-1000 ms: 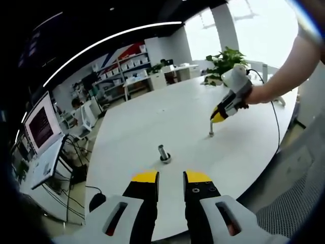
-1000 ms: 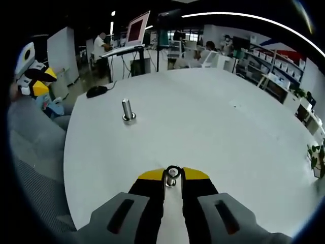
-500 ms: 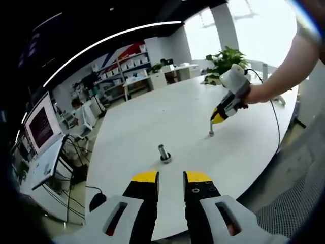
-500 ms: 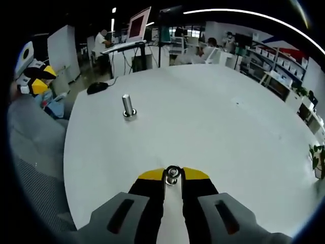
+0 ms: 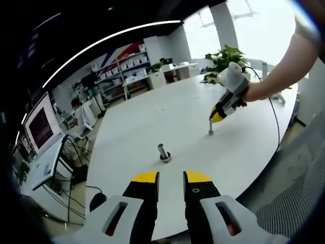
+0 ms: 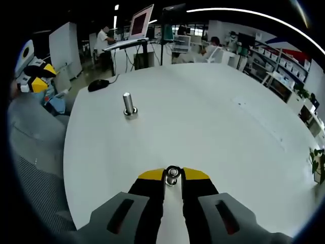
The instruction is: Place the washer onto the threaded stud by aligning its center hole with the stud, sliding it down to the base, and recovering from edge contact or off-axis alignment until the washer reaches the visible bottom stop.
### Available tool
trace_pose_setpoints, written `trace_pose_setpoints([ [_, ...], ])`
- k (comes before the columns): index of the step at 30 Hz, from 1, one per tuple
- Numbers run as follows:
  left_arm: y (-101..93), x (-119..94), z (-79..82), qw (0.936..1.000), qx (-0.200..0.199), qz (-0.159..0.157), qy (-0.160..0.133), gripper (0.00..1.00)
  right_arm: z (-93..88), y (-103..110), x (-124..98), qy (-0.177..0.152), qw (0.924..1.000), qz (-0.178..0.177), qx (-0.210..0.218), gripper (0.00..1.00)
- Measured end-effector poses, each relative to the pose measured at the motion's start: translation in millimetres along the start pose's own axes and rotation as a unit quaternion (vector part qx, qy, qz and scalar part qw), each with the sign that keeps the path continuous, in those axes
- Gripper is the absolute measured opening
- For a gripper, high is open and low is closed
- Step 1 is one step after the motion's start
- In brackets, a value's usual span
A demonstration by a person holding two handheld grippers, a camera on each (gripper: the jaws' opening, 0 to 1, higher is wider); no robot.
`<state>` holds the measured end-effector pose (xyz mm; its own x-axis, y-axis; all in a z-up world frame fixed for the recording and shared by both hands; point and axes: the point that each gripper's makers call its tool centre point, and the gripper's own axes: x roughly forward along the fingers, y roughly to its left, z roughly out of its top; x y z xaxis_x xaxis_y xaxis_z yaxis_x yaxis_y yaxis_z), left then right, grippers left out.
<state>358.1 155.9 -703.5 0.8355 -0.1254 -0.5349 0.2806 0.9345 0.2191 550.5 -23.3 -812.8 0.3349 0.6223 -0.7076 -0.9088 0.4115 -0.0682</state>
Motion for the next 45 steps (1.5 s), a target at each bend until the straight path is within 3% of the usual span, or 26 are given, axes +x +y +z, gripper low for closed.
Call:
trace_pose_setpoints([
  [24,-2.3,1.0,-0.4,1.0,0.006,-0.005,0.002,0.17,5.2,5.5,-5.4,-0.019,0.9997,0.008,-0.016,0.16],
  [45,2.4,-0.2,1.8,0.9999,-0.014,-0.004,-0.007,0.17,5.8,2.9,-6.7,-0.032,0.9989,-0.001,0.033,0.16],
])
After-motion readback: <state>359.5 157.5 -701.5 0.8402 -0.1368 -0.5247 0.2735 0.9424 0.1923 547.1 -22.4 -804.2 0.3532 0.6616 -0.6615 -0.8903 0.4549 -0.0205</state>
